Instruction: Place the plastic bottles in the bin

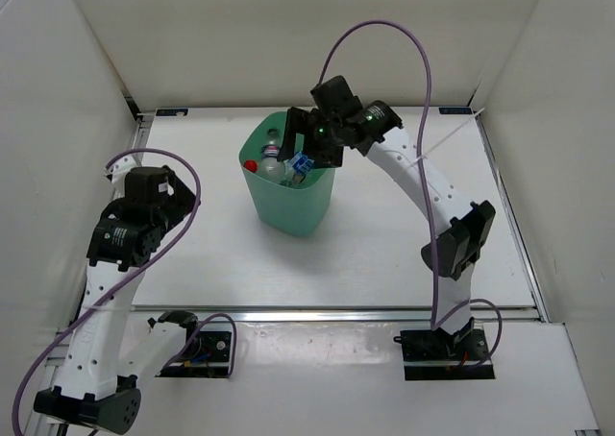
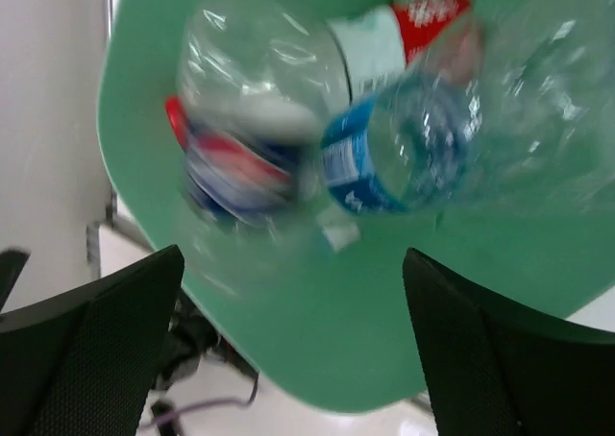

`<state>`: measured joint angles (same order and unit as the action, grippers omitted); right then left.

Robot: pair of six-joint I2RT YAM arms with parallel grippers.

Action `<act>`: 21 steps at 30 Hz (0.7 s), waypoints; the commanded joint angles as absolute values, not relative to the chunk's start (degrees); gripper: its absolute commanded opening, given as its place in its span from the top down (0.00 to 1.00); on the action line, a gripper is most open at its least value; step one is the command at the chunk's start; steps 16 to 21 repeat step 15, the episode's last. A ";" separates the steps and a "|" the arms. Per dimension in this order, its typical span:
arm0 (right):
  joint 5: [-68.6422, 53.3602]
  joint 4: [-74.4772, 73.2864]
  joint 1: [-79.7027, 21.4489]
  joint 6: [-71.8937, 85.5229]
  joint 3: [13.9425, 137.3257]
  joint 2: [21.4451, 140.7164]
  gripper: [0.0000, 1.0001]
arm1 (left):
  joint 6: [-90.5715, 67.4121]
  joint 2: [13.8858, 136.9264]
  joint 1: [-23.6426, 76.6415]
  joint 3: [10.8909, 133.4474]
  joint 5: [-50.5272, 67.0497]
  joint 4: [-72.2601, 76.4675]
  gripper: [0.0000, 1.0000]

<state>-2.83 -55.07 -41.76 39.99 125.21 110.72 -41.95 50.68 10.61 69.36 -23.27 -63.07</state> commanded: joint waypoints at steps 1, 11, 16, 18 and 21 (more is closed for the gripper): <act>-9.31 -58.87 -40.17 36.66 130.14 106.61 0.00 | -40.96 48.88 10.37 67.42 -20.15 -59.78 0.00; -5.73 -63.28 -24.55 35.43 113.57 81.76 0.00 | -40.96 47.20 10.37 63.38 -23.64 -58.62 0.00; -2.90 -63.28 -16.45 34.19 107.23 74.45 0.00 | -39.37 46.67 10.37 61.01 -28.99 -58.45 0.00; -2.90 -63.28 -16.45 34.19 107.23 74.45 0.00 | -39.37 46.67 10.37 61.01 -28.99 -58.45 0.00; -2.90 -63.28 -16.45 34.19 107.23 74.45 0.00 | -39.37 46.67 10.37 61.01 -28.99 -58.45 0.00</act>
